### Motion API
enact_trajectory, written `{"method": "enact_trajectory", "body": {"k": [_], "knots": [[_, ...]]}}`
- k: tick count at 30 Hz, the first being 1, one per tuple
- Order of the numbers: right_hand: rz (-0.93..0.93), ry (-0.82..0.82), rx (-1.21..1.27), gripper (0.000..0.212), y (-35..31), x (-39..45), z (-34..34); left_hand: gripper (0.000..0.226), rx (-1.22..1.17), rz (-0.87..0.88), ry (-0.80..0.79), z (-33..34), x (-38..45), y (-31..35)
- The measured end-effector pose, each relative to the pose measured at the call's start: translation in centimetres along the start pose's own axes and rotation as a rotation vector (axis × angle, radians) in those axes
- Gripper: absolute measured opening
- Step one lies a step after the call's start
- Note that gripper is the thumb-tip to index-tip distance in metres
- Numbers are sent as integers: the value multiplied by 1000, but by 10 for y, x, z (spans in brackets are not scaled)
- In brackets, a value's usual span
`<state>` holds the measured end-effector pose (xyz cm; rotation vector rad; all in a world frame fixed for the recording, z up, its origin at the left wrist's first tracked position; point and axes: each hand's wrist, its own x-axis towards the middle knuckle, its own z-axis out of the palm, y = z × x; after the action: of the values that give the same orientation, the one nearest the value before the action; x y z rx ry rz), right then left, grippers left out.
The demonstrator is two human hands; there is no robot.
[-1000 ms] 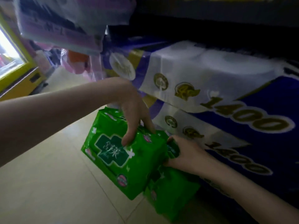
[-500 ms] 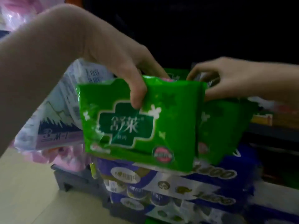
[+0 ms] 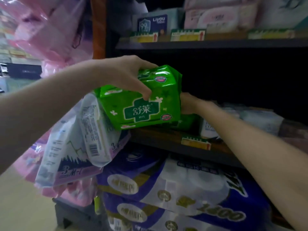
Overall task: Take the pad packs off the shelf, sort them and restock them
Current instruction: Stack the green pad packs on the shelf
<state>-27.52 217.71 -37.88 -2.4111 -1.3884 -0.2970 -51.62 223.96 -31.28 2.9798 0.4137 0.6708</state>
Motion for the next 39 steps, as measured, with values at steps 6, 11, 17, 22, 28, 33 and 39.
{"method": "enact_trajectory", "body": {"k": [6, 11, 17, 22, 28, 33, 39], "knots": [[97, 141, -14, 46, 18, -18, -6, 94, 175, 65, -7, 31, 31, -11], [-199, 26, 448, 83, 11, -63, -36, 93, 235, 106, -70, 59, 68, -8], [-116, -46, 15, 109, 2, -62, -26, 78, -111, 176, -172, 93, 91, -2], [-23, -40, -62, 87, 24, -58, -25, 89, 174, 158, -199, 102, 87, -35], [0, 34, 15, 80, 34, -36, -28, 68, 289, 115, 96, 114, 93, -36], [11, -53, -72, 78, 39, -33, -27, 72, 221, 30, -5, 120, 96, -30], [49, -46, -267, 79, 30, -44, -26, 76, -13, 18, 35, 136, 79, -34]]}}
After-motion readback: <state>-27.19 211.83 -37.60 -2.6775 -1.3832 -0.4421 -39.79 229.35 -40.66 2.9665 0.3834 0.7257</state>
